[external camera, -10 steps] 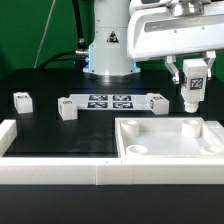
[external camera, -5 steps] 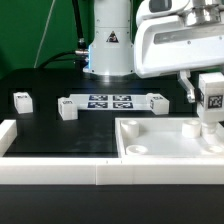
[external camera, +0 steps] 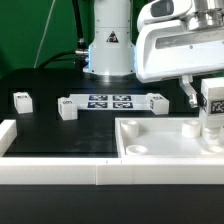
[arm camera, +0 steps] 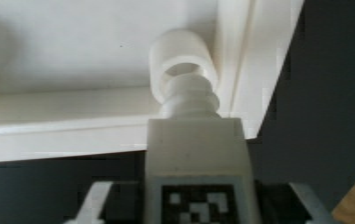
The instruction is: Assemble one leg
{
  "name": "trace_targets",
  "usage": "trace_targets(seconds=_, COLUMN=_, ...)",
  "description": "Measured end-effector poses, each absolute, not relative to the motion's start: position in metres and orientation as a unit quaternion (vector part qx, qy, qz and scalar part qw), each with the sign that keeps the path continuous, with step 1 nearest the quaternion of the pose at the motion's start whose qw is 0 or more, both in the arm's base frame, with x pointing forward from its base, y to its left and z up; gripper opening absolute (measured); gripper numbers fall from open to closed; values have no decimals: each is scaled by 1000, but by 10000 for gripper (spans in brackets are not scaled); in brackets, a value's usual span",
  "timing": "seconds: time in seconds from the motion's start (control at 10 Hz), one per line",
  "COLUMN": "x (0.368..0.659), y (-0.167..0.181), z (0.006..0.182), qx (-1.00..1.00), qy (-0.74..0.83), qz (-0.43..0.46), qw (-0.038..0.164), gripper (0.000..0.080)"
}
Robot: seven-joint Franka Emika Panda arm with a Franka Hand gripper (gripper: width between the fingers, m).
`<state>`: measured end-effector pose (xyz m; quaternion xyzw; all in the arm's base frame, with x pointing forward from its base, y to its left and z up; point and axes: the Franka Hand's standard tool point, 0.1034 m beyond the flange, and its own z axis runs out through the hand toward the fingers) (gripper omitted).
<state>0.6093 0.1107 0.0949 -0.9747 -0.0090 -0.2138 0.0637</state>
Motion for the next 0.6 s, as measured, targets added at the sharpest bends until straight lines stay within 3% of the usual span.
trace_targets(seconds=0.6, x=615, y=108, z=72, qx=-976, qy=-12, qz=-208, qw=62, gripper=287)
